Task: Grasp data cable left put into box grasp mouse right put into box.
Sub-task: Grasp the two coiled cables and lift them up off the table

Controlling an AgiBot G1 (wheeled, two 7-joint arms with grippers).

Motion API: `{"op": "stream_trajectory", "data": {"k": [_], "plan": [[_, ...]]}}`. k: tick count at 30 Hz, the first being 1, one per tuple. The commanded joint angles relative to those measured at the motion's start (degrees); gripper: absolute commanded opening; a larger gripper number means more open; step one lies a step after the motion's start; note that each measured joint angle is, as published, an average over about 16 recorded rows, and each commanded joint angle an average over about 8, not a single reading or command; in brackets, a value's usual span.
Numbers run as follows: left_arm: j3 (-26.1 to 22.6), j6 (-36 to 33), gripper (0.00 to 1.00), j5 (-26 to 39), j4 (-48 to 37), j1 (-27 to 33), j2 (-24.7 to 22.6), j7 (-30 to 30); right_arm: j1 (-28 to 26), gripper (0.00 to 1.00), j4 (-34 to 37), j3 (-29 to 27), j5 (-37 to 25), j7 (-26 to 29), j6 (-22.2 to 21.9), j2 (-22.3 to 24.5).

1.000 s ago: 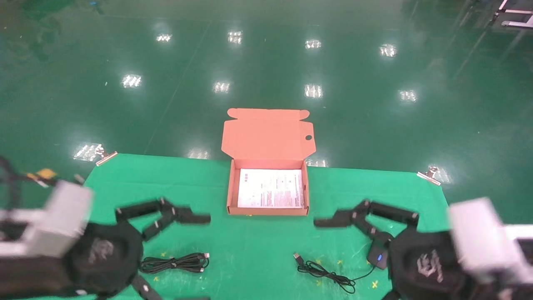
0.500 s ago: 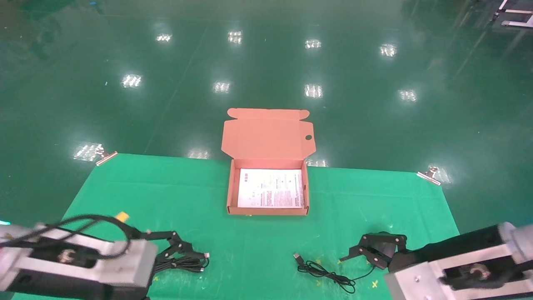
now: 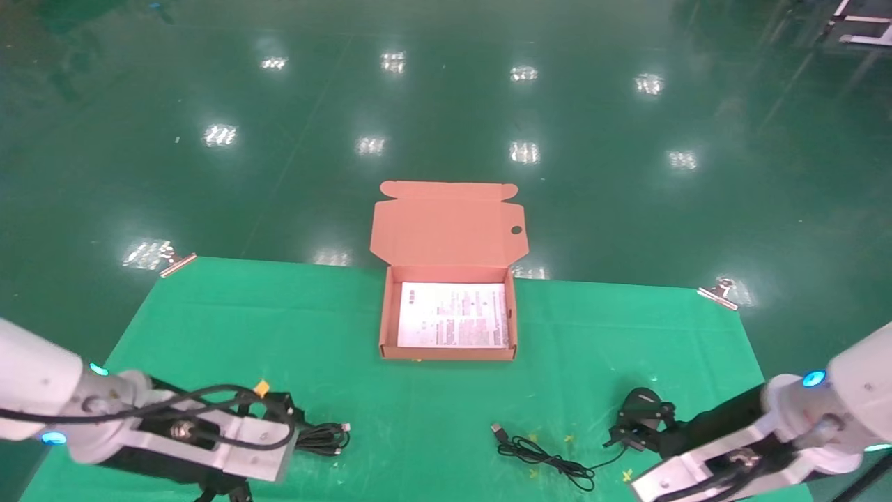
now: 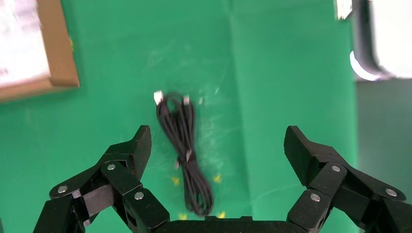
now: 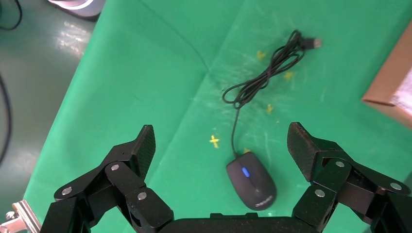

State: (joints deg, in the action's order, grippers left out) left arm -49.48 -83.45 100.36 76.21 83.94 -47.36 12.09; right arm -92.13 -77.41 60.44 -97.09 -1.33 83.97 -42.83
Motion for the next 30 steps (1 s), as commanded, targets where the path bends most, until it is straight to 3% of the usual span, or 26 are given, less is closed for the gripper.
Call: {"op": "stream_trajectory", "data": {"k": [1,15,30], "plan": [[-0.93,1.31,1.0,2.8,0.11,-0.32,-0.76,0.24,0.68,1.0,0.02,0.7,-1.53,0.75,-1.13,-0.38],[-3.48,8.51,1.0,14.6,-1.87,-3.35,-4.42,7.04,6.92,1.0,1.02,1.96,-10.06,8.11,-12.04,-2.27],[-2.69,12.65,1.0,14.53,-14.83,-5.69,-8.47,12.38,10.43,1.0,5.99,1.33,-12.01,13.45,-19.34,-6.05]]}}
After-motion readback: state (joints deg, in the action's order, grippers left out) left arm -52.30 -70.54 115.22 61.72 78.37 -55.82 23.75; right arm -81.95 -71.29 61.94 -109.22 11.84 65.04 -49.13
